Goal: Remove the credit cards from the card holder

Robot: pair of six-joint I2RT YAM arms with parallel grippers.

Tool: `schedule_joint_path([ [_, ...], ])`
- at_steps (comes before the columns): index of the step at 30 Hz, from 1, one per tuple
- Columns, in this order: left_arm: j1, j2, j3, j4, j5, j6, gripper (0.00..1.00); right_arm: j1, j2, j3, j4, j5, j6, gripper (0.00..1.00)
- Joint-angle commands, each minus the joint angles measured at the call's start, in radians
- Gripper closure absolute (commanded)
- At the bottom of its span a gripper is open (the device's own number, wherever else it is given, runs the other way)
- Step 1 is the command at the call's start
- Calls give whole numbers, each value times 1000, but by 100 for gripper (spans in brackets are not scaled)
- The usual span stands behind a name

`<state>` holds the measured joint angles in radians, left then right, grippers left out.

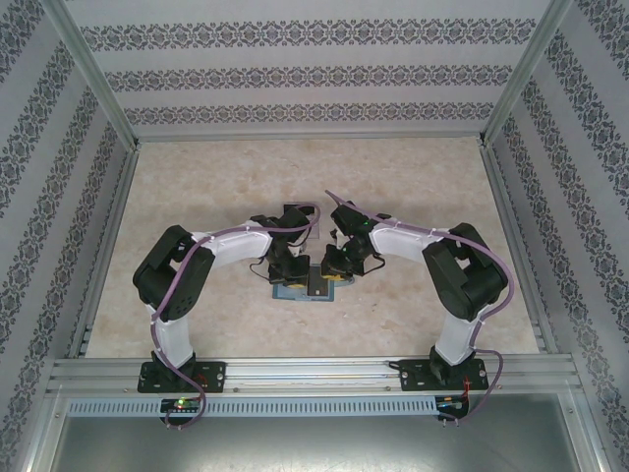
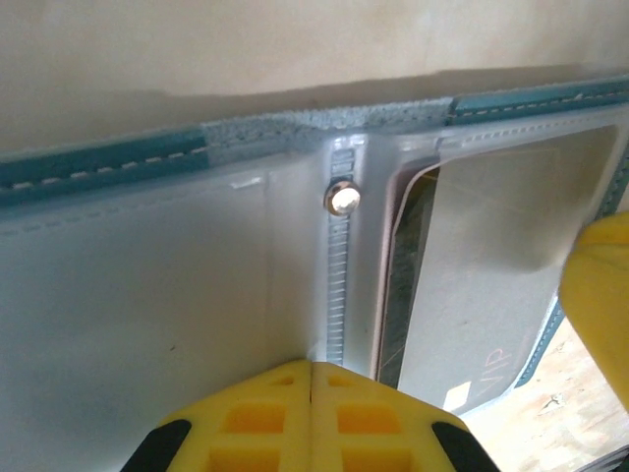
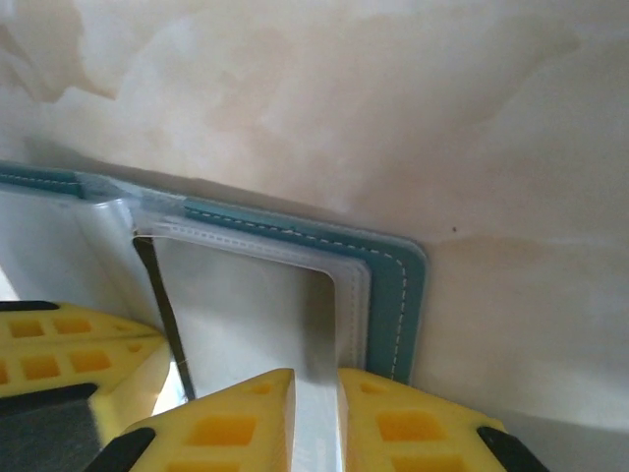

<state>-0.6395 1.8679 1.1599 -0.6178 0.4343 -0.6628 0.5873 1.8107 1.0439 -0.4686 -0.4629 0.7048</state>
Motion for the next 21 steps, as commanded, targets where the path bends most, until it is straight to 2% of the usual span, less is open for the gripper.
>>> schedule_joint_path([
  [1,20,-17,-22,-2,-34,-19,95,10,27,-19,1,0,2,80],
  [4,27,-39,-5,5,-31,-30,88,10,35,-23,-1,5,0,80],
  [9,32,-66,16,62,11,-66,83,11,30,-27,-4,6,-5,80],
  [21,32,-5,57,116,61,-93,82,10,27,-22,-19,4,-15,80],
])
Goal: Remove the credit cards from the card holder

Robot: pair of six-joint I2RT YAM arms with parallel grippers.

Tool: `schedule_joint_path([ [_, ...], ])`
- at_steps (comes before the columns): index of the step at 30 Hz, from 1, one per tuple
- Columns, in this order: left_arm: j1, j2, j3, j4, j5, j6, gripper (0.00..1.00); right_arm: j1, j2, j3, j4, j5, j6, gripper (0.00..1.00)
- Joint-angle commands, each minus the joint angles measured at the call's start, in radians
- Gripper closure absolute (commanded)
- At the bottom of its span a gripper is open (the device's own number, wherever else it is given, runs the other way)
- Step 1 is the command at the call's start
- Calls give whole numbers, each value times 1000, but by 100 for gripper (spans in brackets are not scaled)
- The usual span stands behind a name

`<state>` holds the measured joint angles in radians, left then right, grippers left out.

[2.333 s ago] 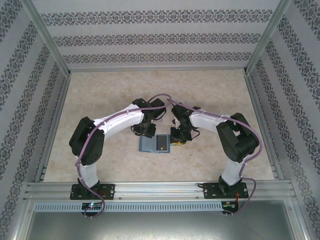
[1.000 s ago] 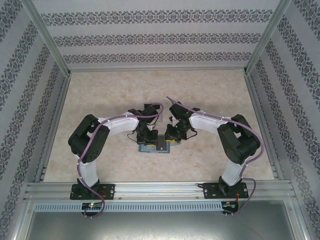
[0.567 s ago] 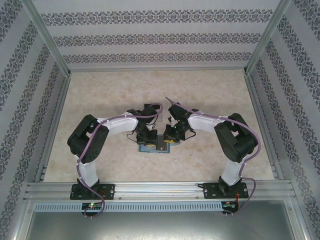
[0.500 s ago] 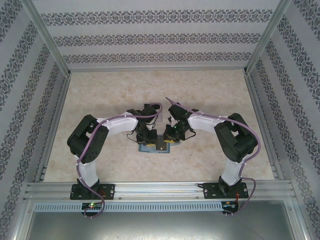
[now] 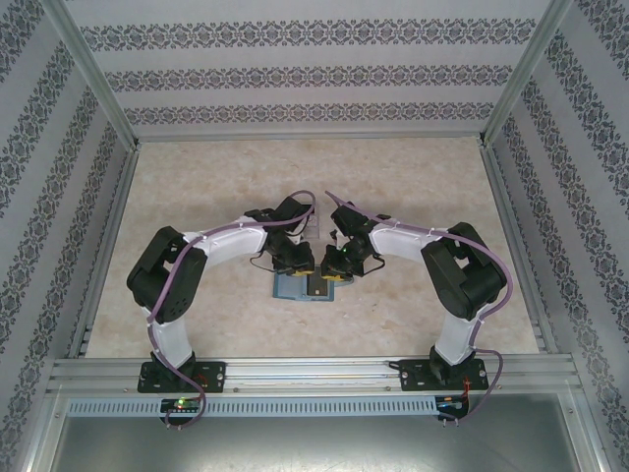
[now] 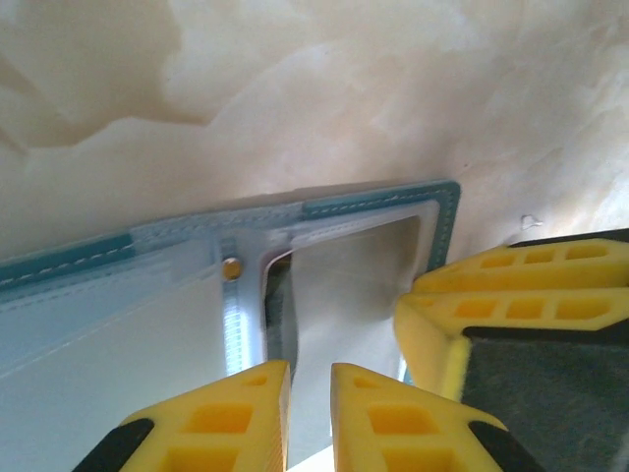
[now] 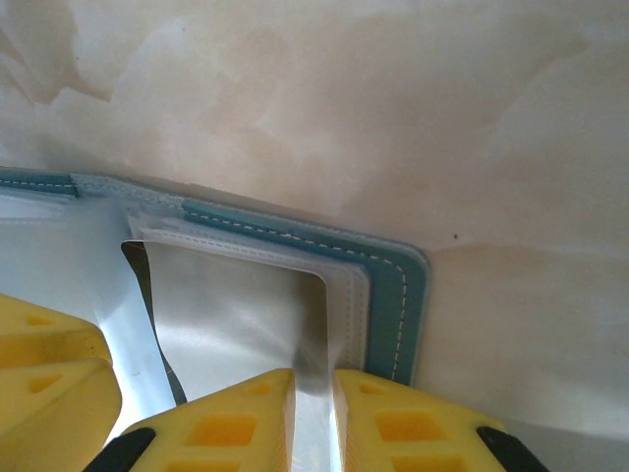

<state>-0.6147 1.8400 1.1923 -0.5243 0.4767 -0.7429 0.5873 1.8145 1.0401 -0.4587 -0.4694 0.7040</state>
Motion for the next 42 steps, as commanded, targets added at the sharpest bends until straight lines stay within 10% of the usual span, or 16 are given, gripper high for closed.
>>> schedule_joint_path([
  [1,7,27,25,17,13,-10,82,11,24,-17,-31,11,-15,80],
  [42,7,34,16,-79,-73,30,79,9,22,-12,-49,11,-29,78],
])
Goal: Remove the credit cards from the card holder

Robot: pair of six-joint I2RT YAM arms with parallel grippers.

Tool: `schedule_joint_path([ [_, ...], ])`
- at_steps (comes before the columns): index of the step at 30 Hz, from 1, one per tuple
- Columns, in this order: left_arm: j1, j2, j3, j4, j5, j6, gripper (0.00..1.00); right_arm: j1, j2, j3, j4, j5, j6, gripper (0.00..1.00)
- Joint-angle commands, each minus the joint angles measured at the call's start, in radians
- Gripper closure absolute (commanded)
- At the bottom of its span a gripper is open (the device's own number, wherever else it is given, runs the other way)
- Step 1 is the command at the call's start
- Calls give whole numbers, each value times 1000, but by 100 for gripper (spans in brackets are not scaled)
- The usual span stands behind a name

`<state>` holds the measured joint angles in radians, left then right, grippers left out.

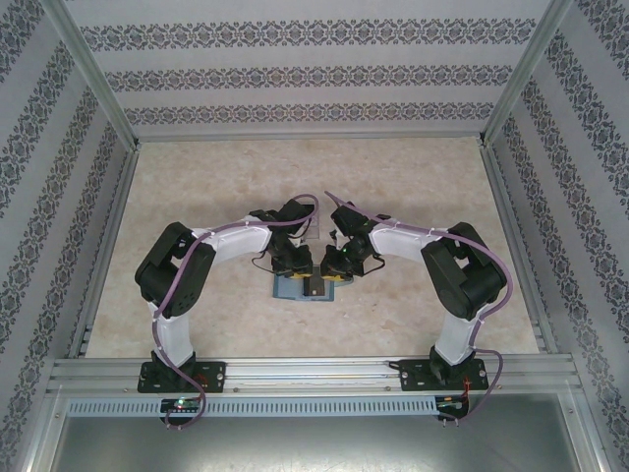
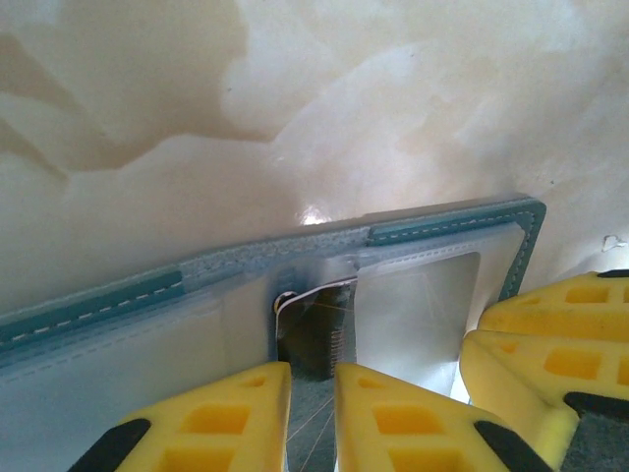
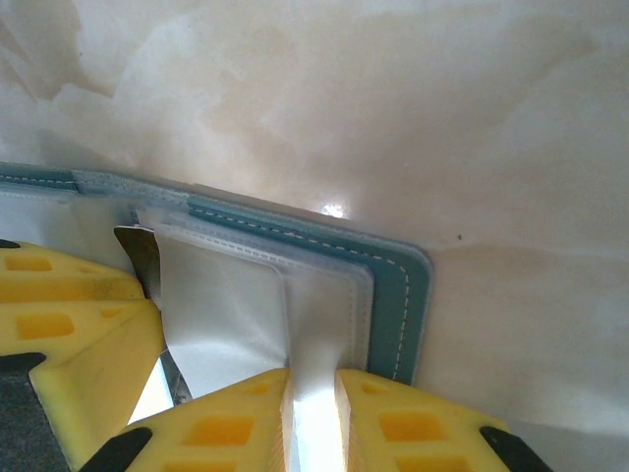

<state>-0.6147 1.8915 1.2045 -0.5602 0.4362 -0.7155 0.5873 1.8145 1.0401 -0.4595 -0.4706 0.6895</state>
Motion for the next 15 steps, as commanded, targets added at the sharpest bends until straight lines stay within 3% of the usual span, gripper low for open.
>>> schedule_joint_path([
  [1,7,-18,4,-49,-37,5,79,9,22,-13,-48,13,-15,78],
  [15,7,-40,-5,-34,-47,-8,76,9,18,-20,-50,14,-16,78],
])
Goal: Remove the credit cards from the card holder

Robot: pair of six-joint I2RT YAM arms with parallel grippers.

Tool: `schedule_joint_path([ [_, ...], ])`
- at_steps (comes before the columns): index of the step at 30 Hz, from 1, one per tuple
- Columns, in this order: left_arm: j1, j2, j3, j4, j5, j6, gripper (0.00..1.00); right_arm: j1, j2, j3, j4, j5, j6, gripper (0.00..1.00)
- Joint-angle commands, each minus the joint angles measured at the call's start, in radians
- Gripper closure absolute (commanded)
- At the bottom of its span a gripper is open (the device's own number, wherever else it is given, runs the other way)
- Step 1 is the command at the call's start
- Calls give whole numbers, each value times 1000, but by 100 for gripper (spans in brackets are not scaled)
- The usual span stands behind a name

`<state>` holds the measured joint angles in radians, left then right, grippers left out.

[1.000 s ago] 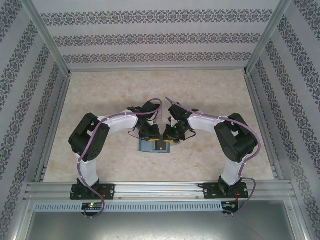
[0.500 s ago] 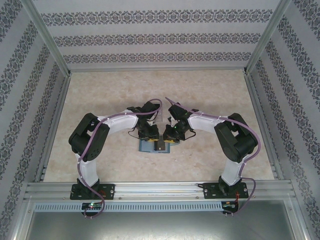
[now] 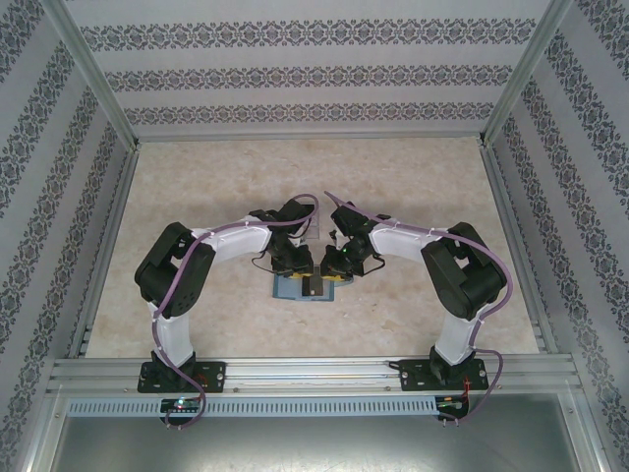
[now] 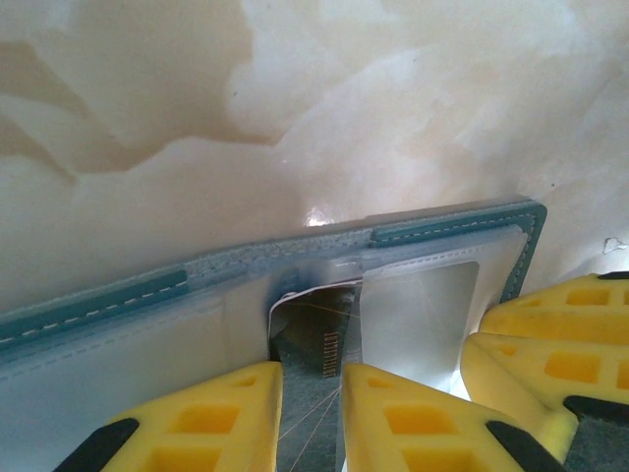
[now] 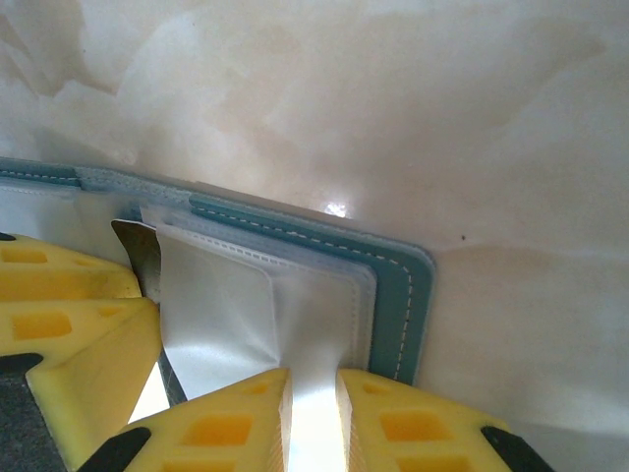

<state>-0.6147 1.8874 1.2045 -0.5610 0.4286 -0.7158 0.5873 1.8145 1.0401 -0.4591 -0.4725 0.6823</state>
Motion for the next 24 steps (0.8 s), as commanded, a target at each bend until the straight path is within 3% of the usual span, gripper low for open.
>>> schedule_joint_path([
  [1,7,-44,-10,-24,-37,-10,76,9,19,-19,-50,14,-9,78],
  [9,7,-72,-33,9,-36,-31,81,9,17,-22,-50,16,-7,78],
  [24,8,-29,-35,-13,-62,-13,79,9,11,-25,-54,19,-6,78],
])
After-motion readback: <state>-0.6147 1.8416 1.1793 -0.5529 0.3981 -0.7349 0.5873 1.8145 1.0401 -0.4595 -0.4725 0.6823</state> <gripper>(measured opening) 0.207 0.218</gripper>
